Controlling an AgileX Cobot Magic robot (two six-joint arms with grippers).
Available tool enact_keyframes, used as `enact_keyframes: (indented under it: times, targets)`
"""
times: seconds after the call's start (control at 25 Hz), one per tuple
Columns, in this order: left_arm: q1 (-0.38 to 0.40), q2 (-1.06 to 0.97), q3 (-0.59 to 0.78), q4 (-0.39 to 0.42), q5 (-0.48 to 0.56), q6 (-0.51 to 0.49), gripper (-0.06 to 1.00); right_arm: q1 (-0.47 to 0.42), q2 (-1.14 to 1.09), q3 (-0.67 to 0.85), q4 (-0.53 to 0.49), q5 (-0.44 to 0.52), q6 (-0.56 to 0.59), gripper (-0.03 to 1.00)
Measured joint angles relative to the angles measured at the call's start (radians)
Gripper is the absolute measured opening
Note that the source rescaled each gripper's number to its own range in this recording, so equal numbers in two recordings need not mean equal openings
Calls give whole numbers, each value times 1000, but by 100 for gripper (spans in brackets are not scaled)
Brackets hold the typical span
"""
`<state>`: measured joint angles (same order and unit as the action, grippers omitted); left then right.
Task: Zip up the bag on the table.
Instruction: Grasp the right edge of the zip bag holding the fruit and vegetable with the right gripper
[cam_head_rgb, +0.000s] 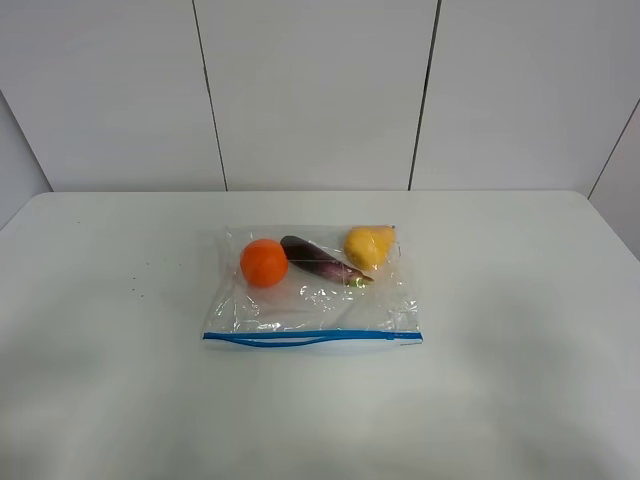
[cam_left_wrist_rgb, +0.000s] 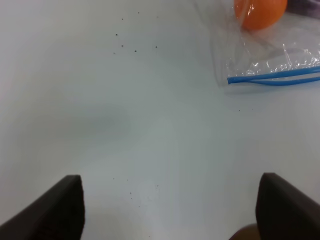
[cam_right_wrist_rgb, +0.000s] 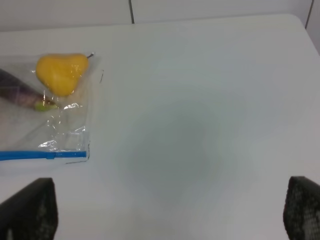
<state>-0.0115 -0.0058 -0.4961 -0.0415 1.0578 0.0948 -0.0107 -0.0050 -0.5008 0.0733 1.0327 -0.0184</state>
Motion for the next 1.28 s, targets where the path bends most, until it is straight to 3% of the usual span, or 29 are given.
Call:
enact_keyframes:
  times: [0.24,0.36,0.88,1.04,1.28]
  targets:
    - [0,0,0,0,0,0,95,0,29,-8,-9,1,0,100]
    - [0,0,0,0,0,0,95,0,161,-75,-6,3,0,100]
    - [0,0,0,0,0,0,95,0,1108,-442,152,22,-20,100]
    - [0,0,0,0,0,0,95,0,1320,-470,210,-11,-112,100]
    - [0,0,0,0,0,0,95,0,1563,-470,452,-133,-383,100]
